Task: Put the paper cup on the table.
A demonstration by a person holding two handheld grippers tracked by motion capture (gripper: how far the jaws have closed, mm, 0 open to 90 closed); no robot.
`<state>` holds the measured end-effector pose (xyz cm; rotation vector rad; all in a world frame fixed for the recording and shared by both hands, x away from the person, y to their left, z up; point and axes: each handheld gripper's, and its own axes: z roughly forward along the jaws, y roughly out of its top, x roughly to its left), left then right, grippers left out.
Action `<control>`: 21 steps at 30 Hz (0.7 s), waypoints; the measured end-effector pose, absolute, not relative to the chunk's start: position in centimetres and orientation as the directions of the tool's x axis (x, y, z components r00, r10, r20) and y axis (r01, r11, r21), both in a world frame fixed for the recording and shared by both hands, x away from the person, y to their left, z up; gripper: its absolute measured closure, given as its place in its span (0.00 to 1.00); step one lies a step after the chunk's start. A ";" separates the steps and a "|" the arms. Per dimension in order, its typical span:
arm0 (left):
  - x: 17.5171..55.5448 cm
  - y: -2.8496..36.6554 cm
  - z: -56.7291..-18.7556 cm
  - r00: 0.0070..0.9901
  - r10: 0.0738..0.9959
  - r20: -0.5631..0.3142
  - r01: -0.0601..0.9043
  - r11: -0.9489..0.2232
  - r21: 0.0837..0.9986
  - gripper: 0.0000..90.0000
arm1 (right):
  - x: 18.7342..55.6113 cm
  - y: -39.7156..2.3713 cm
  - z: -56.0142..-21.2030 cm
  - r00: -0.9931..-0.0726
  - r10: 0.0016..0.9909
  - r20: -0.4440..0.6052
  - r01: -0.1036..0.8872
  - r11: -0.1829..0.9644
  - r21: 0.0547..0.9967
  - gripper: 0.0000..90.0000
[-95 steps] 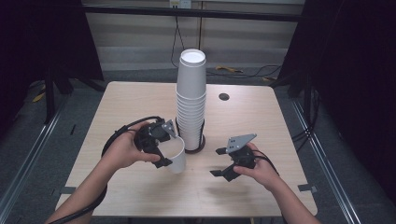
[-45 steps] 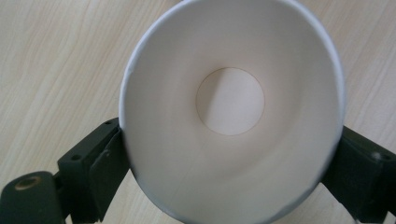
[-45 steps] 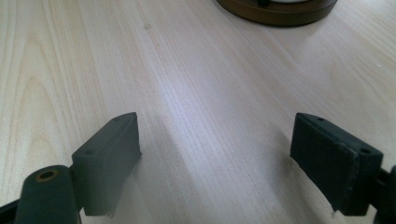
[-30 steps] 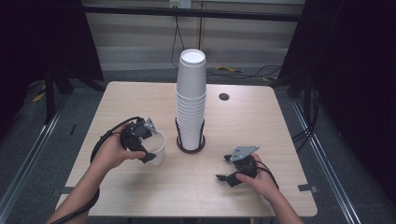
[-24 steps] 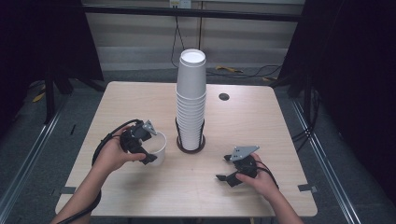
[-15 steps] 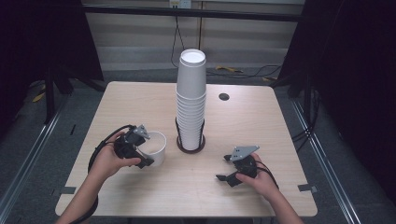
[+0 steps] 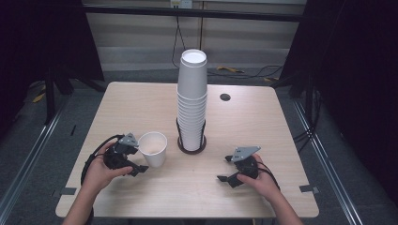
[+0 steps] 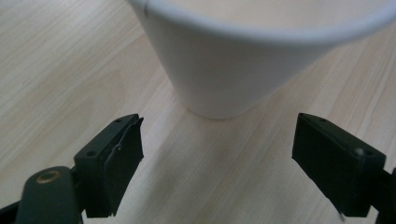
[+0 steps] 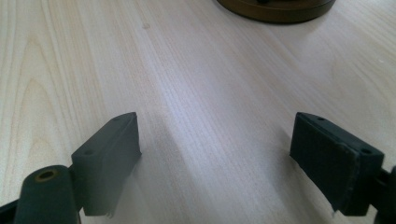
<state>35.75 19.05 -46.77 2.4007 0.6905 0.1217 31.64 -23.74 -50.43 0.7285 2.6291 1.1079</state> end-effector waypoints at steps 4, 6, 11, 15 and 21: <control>35.4 19.8 -47.6 0.853 0.515 -0.079 0.454 -0.660 0.598 0.18 | 31.6 -23.7 -50.4 -0.859 0.511 0.010 0.364 0.598 0.714 0.17; 35.2 20.0 -48.0 0.850 0.523 -0.071 0.456 -0.661 0.596 0.18 | 31.6 -23.7 -50.4 -0.859 0.511 0.010 0.364 0.598 0.714 0.17; 34.8 20.5 -48.8 0.843 0.532 -0.075 0.461 -0.645 0.609 0.18 | 31.6 -23.7 -50.4 -0.859 0.511 0.009 0.364 0.598 0.714 0.17; 34.8 21.0 -49.4 0.837 0.543 -0.061 0.463 -0.646 0.606 0.18 | 31.6 -23.7 -50.4 -0.859 0.511 0.009 0.364 0.598 0.714 0.17; 34.7 21.8 -50.1 0.834 0.547 -0.066 0.467 -0.638 0.612 0.18 | 31.6 -23.7 -50.4 -0.859 0.512 0.011 0.365 0.598 0.713 0.17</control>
